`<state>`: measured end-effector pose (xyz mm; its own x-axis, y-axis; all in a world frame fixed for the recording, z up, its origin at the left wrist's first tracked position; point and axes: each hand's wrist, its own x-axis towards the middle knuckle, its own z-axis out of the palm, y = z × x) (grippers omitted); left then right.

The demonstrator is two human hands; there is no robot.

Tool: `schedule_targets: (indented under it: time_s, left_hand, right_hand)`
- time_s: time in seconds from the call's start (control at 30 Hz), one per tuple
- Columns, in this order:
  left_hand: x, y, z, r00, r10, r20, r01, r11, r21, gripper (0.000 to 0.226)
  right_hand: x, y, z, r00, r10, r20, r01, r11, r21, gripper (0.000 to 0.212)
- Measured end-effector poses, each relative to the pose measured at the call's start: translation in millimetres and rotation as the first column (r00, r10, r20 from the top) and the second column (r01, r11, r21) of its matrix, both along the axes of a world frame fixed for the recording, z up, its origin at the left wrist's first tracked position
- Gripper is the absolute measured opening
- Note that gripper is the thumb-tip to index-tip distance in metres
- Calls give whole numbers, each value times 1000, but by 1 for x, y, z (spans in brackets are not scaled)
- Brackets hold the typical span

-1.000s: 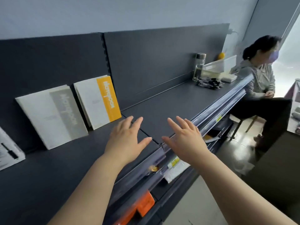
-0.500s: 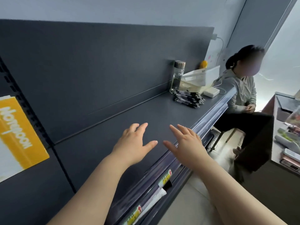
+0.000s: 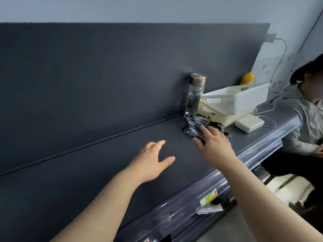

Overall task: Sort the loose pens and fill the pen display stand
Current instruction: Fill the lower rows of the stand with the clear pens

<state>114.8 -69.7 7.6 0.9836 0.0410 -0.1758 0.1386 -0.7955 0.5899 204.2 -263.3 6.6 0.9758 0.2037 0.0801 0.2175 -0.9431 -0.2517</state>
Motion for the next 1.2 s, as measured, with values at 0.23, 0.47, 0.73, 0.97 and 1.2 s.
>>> schedule_targets:
  time_s: [0.23, 0.47, 0.73, 0.97, 1.2]
  left_hand:
    - [79, -73, -10, 985, 123, -122, -138, 982, -127, 69]
    - [130, -113, -24, 906, 336, -257, -419, 789, -449, 71]
    - [171, -142, -34, 792, 562, -240, -588, 595, -548, 73]
    - [177, -150, -43, 746, 636, -198, -634, 586, -505, 76]
    - [156, -122, -45, 674, 728, -123, -700, 577, -421, 72]
  right_hand:
    - [105, -47, -6, 988, 108, -107, -106, 994, 21, 60]
    - [152, -58, -32, 957, 119, -265, -115, 993, 30, 66]
    - [168, -55, -32, 938, 132, -322, -138, 990, 4, 70]
    - [171, -54, -48, 927, 237, -290, -176, 960, 219, 51]
    - [132, -14, -77, 852, 451, -266, -425, 893, 151, 80]
